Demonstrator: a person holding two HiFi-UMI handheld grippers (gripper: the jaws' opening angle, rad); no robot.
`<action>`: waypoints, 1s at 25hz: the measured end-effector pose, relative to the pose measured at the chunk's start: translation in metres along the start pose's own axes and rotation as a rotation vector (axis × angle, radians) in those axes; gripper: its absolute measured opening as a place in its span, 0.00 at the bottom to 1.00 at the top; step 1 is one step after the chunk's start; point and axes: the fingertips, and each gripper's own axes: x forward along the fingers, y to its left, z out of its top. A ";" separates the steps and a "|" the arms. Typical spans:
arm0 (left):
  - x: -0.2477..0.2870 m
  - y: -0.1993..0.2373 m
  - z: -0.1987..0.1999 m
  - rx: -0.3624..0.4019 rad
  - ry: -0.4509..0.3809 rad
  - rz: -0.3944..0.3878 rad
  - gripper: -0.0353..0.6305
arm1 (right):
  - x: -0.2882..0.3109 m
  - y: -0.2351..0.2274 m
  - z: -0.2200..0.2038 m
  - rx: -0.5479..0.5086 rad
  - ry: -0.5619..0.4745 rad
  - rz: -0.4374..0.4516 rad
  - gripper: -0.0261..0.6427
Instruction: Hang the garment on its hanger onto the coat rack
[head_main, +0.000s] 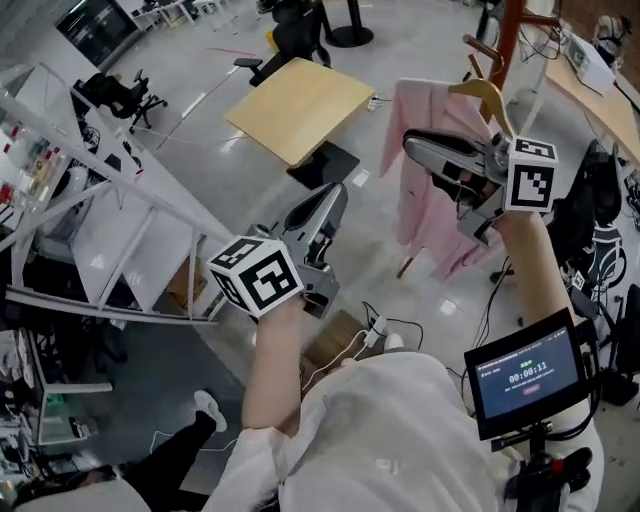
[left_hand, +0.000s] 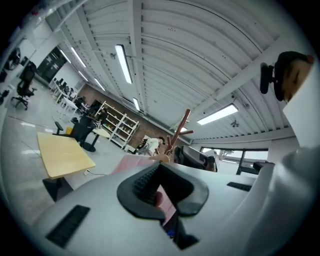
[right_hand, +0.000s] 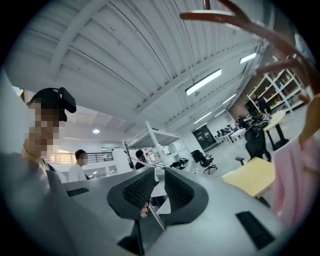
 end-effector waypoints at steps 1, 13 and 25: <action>-0.017 0.007 0.005 0.007 -0.016 0.029 0.06 | 0.020 0.006 -0.007 0.009 0.011 0.036 0.14; -0.257 0.069 0.022 -0.013 -0.241 0.477 0.06 | 0.242 0.133 -0.117 0.150 0.214 0.526 0.14; -0.423 0.073 -0.018 -0.113 -0.394 0.704 0.06 | 0.331 0.251 -0.244 0.309 0.362 0.679 0.11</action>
